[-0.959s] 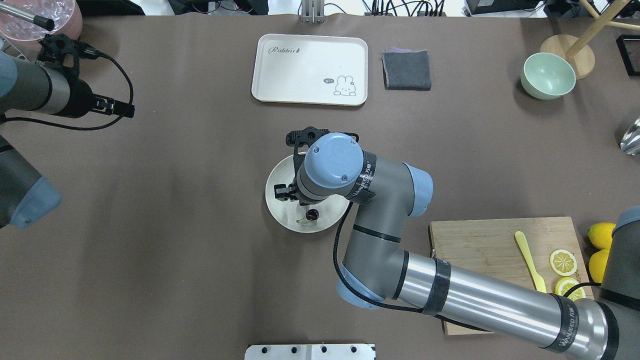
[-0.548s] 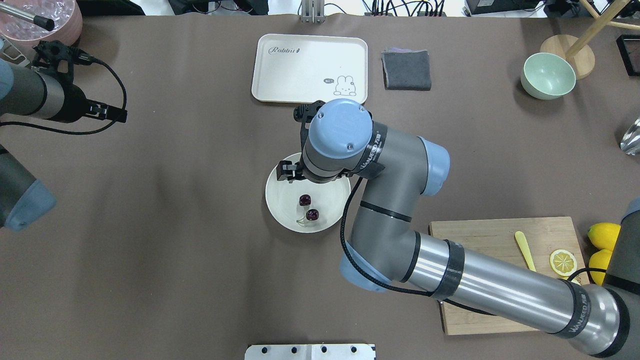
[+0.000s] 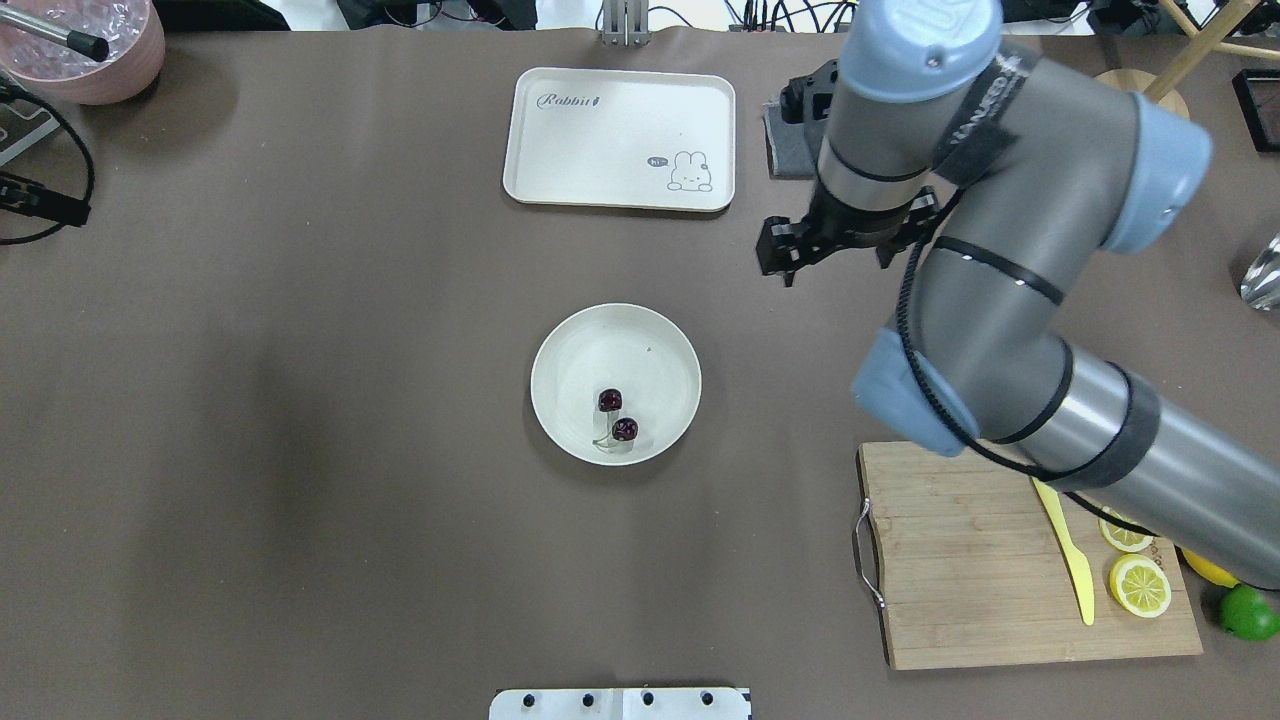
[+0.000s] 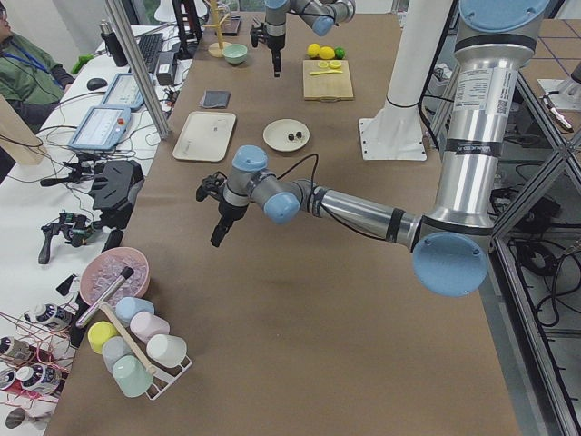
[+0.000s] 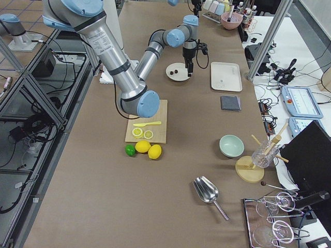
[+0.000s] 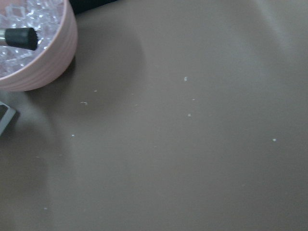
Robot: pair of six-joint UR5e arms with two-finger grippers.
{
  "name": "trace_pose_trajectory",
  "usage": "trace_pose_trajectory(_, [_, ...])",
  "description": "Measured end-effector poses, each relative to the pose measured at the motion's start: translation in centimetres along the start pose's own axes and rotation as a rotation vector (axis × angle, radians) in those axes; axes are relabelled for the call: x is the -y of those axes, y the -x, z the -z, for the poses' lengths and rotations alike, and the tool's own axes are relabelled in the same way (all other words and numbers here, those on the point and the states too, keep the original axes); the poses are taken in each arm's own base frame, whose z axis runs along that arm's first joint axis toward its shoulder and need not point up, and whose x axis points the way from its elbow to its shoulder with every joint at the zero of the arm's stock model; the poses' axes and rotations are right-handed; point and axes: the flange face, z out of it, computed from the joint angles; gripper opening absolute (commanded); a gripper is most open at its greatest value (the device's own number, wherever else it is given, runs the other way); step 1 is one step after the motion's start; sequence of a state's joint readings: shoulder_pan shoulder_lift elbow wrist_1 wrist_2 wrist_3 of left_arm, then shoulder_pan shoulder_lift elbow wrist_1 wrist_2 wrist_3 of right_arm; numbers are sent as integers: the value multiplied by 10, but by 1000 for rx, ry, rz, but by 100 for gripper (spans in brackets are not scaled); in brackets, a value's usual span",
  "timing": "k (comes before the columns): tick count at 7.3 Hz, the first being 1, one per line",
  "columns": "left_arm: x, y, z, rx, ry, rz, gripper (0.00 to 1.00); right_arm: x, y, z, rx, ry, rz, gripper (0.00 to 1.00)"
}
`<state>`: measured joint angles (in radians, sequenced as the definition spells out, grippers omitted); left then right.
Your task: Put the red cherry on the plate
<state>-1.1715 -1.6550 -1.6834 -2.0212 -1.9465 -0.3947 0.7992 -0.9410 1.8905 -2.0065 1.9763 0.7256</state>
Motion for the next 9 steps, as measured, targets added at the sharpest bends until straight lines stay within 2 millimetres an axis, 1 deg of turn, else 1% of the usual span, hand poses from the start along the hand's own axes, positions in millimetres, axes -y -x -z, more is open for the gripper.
trace_pose_trajectory(1, [-7,39,12,-20,21,28,98,4,-72,1,-30,30,38,100])
trace_pose_trajectory(2, [-13,72,24,-70,39,81,98,7,-149,4,-31,56,80,100])
trace_pose_trajectory(3, [-26,102,32,-107,53,129,98,3,-222,8,-15,76,123,100])
trace_pose_trajectory(4, [-45,127,37,-124,64,148,98,-12,-292,6,6,94,151,100])
trace_pose_trajectory(5, [-61,144,40,-127,70,132,98,-34,-355,-3,20,93,155,100])
trace_pose_trajectory(6, [-76,157,40,-125,79,102,98,-58,-413,-22,43,68,135,100])
trace_pose_trajectory(7, [-91,168,37,-121,90,76,98,-82,-466,-43,78,34,113,100])
trace_pose_trajectory(8, [-102,180,34,-114,101,64,98,-104,-510,-61,99,11,94,100])
trace_pose_trajectory(9, [-111,192,31,-107,110,73,98,-125,-542,-72,103,7,64,100])
